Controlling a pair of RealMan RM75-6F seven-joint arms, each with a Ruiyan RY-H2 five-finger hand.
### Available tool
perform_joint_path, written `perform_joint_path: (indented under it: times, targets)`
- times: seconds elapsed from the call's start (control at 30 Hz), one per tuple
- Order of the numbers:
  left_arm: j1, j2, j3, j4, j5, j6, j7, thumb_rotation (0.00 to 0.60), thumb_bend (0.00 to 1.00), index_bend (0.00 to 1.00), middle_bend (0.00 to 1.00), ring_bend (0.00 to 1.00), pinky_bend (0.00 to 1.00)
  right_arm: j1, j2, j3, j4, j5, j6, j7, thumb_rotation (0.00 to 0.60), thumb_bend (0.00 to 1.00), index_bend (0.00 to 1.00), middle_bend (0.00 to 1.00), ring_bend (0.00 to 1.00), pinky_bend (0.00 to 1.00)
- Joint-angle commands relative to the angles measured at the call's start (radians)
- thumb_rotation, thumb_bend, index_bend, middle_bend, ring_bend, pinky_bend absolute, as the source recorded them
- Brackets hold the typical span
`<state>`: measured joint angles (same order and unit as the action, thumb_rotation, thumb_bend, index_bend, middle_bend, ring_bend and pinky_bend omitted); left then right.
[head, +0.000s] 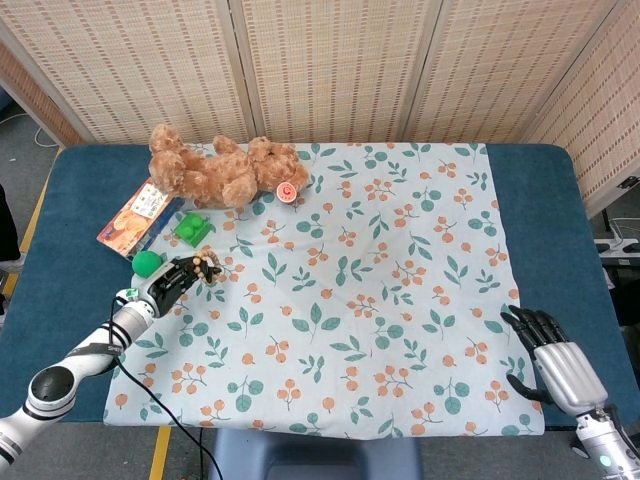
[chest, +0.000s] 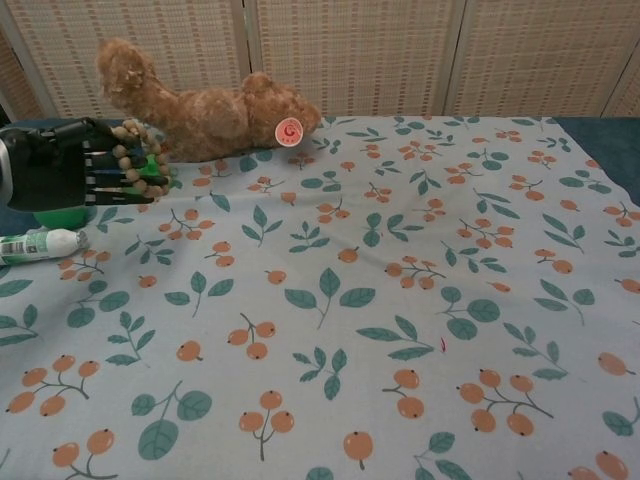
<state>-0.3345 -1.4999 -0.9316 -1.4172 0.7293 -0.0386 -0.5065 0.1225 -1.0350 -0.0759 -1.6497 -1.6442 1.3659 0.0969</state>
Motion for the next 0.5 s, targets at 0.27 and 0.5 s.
perform_joint_path:
  times: [0.27, 0.5]
  targets:
    - [0.014, 0.001, 0.0, -0.034, 0.034, 0.033, 0.015, 0.6, 0.91, 0.61, 0.61, 0.26, 0.01, -0.002, 0.003, -0.002, -0.002, -0.005, 0.005, 0.003, 0.6, 0.2, 0.0, 0.0, 0.0, 0.0]
    - [0.035, -0.015, -0.013, -0.049, 0.093, 0.058, 0.055, 0.436, 0.62, 0.43, 0.48, 0.22, 0.01, -0.001, 0.002, -0.005, -0.001, -0.007, -0.002, 0.0, 0.6, 0.2, 0.0, 0.0, 0.0, 0.0]
